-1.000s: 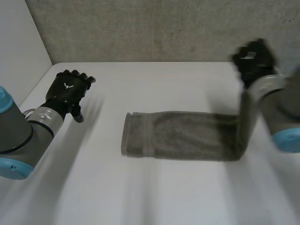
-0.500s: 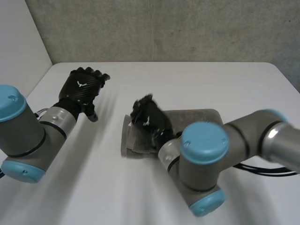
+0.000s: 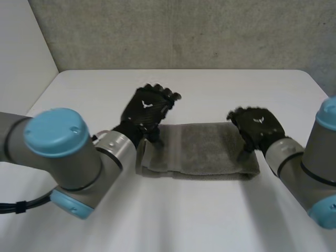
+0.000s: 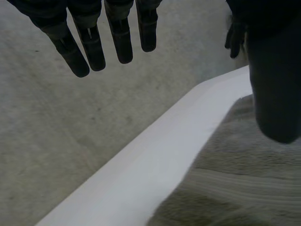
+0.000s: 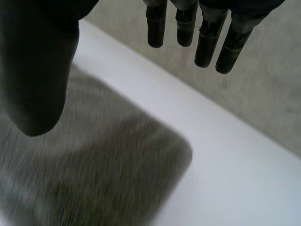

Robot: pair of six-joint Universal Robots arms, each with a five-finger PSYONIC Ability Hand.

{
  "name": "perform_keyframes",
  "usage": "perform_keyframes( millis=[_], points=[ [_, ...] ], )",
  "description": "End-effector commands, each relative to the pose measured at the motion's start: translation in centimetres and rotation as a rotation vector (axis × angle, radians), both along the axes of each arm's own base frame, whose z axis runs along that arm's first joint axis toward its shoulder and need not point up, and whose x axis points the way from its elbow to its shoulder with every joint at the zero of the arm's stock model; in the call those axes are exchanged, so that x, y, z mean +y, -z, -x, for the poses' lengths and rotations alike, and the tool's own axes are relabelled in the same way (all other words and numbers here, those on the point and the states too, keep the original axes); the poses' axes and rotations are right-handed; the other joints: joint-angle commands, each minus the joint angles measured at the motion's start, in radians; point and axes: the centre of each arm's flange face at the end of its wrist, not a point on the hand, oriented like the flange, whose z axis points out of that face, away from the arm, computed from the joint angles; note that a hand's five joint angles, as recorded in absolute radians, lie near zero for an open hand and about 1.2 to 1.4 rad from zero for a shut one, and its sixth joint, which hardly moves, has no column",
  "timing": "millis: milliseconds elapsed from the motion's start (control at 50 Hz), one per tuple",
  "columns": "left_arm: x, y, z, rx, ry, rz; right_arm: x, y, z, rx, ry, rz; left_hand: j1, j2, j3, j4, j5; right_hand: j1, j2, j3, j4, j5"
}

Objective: Fold the towel.

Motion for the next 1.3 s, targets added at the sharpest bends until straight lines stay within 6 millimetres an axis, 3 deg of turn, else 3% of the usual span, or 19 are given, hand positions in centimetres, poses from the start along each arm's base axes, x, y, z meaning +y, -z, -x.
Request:
perform_keyframes(
  millis=[20, 160, 240, 440, 480, 520, 580, 600, 640, 760, 840, 980, 1020, 1040, 1060, 1080, 1140, 1220, 1300],
  points=[
    [0.0, 1.8, 0.6, -0.021, -0.034, -0.033, 0.9, 3.2, 1.8, 0.061, 0.033, -0.095, -0.026, -0.027, -0.031, -0.024, -0.212, 0.222, 0.23, 0.229, 0.23, 0.22],
    [0.0, 2.4, 0.4, -0.031, -0.041, -0.049, 0.6, 5.2, 2.3, 0.14, 0.031, -0.094, -0.026, -0.027, -0.031, -0.024, -0.212, 0.428, 0.437, 0.435, 0.436, 0.426],
    [0.0, 2.1, 0.2, -0.028, -0.045, -0.048, -0.3, 5.6, 2.6, 0.19, 0.065, -0.044, -0.026, -0.027, -0.031, -0.024, -0.212, 1.109, 1.118, 1.116, 1.117, 1.107],
    [-1.0, 0.2, -1.3, -0.002, -0.091, -0.016, -1.7, 1.7, 1.3, 0.351, 0.061, 0.229, -0.037, -0.039, -0.043, -0.035, -0.224, 1.111, 1.12, 1.118, 1.119, 1.109],
    [-1.3, -0.3, -1.8, 0.005, -0.108, -0.005, -0.9, 0.9, -0.2, 0.387, 0.005, 0.288, -0.052, -0.054, -0.058, -0.05, -0.239, 1.111, 1.12, 1.118, 1.119, 1.109],
    [-2.3, -1.4, -3.2, 0.023, -0.157, 0.013, 1.9, -0.3, -4.6, 0.433, -0.152, 0.427, -0.137, -0.139, -0.142, -0.135, -0.324, 1.111, 1.12, 1.118, 1.119, 1.109],
    [-3.8, -2.8, -5.4, 0.056, -0.248, 0.033, 4.8, -0.1, -8.9, 0.476, -0.294, 0.564, -0.172, -0.174, -0.178, -0.17, -0.359, 1.111, 1.12, 1.118, 1.119, 1.109],
    [-3.8, -2.8, -5.4, 0.056, -0.248, 0.033, 4.8, -0.1, -8.9, 0.476, -0.295, 0.565, -0.172, -0.174, -0.178, -0.171, -0.359, 1.111, 1.12, 1.118, 1.119, 1.109],
    [-5.3, -3.8, -7.5, 0.09, -0.341, 0.039, 7.1, 1.5, -11.8, 0.526, -0.414, 0.656, -0.178, -0.18, -0.184, -0.176, -0.365, 1.111, 1.12, 1.118, 1.119, 1.109],
    [-6.6, -4.5, -10.0, 0.14, -0.423, 0.026, 11.0, 5.5, -15.3, 0.558, -0.666, 0.721, -0.178, -0.18, -0.184, -0.176, -0.365, 1.111, 1.12, 1.118, 1.119, 1.109],
    [-6.4, -4.1, -10.3, 0.141, -0.425, 0.011, 11.5, 6.8, -15.7, 0.557, -0.712, 0.708, -0.175, -0.177, -0.181, -0.173, -0.362, 1.111, 1.12, 1.118, 1.119, 1.109],
    [-5.8, -3.4, -10.2, 0.124, -0.413, -0.008, 11.5, 6.3, -15.2, 0.507, -0.701, 0.666, -0.175, -0.177, -0.181, -0.173, -0.362, 1.111, 1.12, 1.118, 1.119, 1.109],
    [-5.7, -3.5, -9.9, 0.126, -0.403, -0.005, 11.7, 3.5, -14.6, 0.392, -0.66, 0.639, -0.175, -0.177, -0.181, -0.173, -0.362, 0.321, 0.33, 0.329, 0.329, 0.319],
    [-5.7, -3.5, -9.9, 0.126, -0.403, -0.005, 11.7, 3.5, -14.6, 0.392, -0.66, 0.639, -0.175, -0.177, -0.181, -0.173, -0.362, 0.317, 0.325, 0.324, 0.324, 0.314],
    [-5.7, -3.7, -9.8, 0.13, -0.401, 0.001, 11.8, 2.1, -14.3, 0.321, -0.638, 0.612, -0.175, -0.177, -0.181, -0.173, -0.362, -0.053, -0.044, -0.045, -0.045, -0.055],
    [-5.8, -3.9, -9.7, 0.136, -0.398, 0.008, 11.7, 0.8, -14.0, 0.248, -0.608, 0.58, -0.172, -0.174, -0.178, -0.171, -0.359, -0.111, -0.102, -0.103, -0.103, -0.113],
    [-5.8, -4.1, -9.4, 0.14, -0.389, 0.016, 11.4, -0.3, -13.7, 0.181, -0.578, 0.542, -0.172, -0.174, -0.178, -0.171, -0.359, -0.111, -0.102, -0.103, -0.103, -0.113],
    [-4.9, -4.8, -7.3, 0.16, -0.328, 0.03, 8.4, -2.5, -11.1, 0.042, -0.446, 0.419, -0.169, -0.171, -0.175, -0.168, -0.356, -0.111, -0.102, -0.103, -0.103, -0.113],
    [-3.8, -4.3, -4.9, 0.161, -0.261, 0.019, 6.1, -2.4, -8.6, -0.022, -0.345, 0.264, -0.167, -0.168, -0.172, -0.165, -0.353, -0.111, -0.102, -0.103, -0.103, -0.113]
  ],
)
